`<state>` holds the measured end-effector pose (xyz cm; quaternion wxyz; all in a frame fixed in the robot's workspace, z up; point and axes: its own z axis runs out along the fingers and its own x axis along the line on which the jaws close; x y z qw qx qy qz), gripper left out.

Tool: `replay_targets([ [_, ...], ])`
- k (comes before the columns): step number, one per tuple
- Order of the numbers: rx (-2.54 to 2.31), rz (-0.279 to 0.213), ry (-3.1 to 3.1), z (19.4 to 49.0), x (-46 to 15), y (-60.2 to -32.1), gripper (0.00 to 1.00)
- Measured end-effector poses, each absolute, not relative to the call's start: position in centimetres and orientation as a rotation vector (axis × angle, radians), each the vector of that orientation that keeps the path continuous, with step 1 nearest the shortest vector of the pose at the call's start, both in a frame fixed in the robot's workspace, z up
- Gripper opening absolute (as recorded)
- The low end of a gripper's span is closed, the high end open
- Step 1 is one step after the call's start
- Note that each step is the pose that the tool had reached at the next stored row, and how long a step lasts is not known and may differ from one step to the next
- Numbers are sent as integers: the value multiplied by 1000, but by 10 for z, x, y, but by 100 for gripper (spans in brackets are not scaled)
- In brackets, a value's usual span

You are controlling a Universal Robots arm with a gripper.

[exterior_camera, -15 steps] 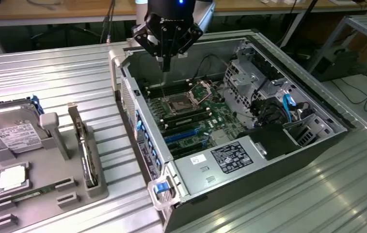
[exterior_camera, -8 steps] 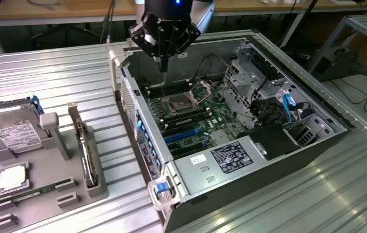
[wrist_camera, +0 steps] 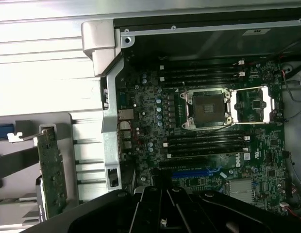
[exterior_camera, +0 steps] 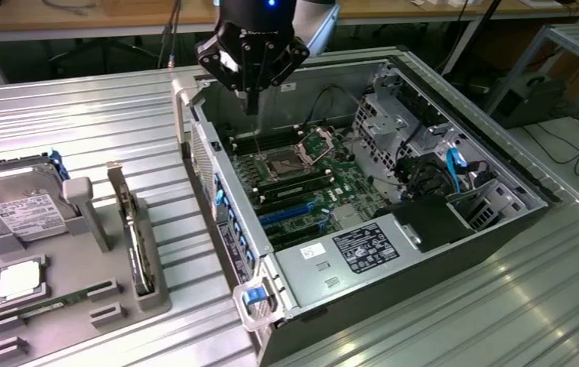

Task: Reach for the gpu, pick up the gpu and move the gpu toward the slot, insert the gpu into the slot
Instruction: 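Reach for the gpu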

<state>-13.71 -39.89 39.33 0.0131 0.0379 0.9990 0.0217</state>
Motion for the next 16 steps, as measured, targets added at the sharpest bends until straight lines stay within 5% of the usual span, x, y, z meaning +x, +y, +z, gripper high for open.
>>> replay_targets([
  [16, 118, 68, 3112, 393, -159, -399, 11],
])
